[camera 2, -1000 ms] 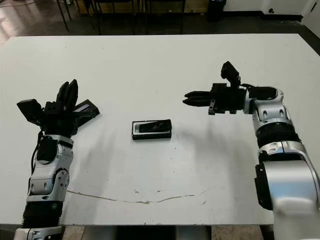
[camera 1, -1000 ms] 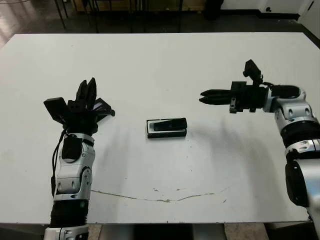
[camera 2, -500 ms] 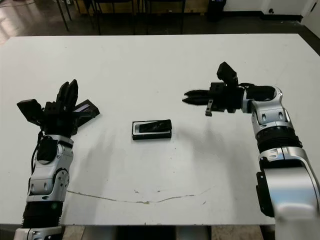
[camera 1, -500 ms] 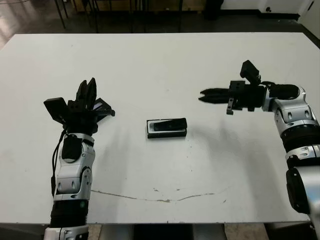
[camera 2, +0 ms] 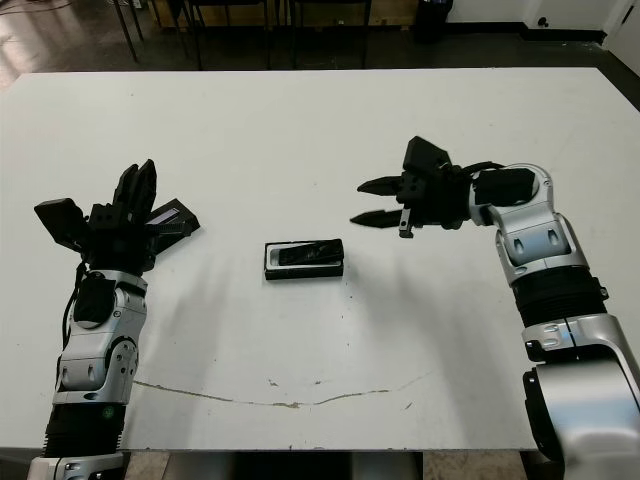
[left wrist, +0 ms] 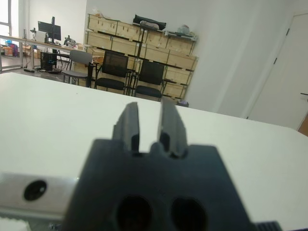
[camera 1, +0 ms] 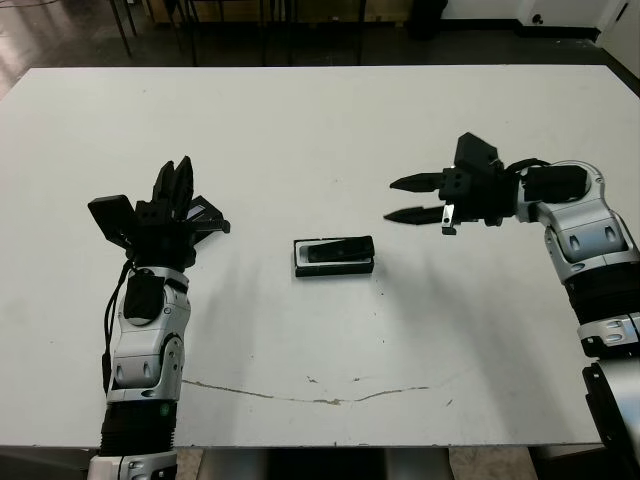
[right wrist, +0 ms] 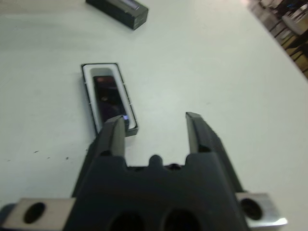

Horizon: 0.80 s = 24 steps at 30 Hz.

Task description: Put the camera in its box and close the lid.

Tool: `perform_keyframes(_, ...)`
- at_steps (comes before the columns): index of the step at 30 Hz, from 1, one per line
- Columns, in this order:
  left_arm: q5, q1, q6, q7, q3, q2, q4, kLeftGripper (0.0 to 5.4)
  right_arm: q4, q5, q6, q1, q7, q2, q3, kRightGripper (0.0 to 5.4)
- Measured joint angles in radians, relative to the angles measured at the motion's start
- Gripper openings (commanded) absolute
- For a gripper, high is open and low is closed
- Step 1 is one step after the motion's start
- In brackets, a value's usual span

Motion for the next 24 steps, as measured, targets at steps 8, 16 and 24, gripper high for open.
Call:
perform_keyframes(8, -0.003, 0.0, 0.001, 0.0, 0.001, 0.0, 0.0, 0.0, 0.051, 0.003, 0.022, -0.006, 0.029, 0.009, 0.015, 4.48)
perform_keyframes(16, -0.002, 0.0, 0.002, 0.0, 0.0, 0.0, -0.005, 0.0, 0.133, -0.01, -0.007, -0.038, 0.043, 0.022, 0.036, 3.3)
perform_keyframes(24, 0.0, 0.0, 0.002, 0.001, -0.001, 0.0, -0.005, 0.0, 0.191, -0.01, -0.022, -0.056, 0.073, 0.044, 0.045, 2.05)
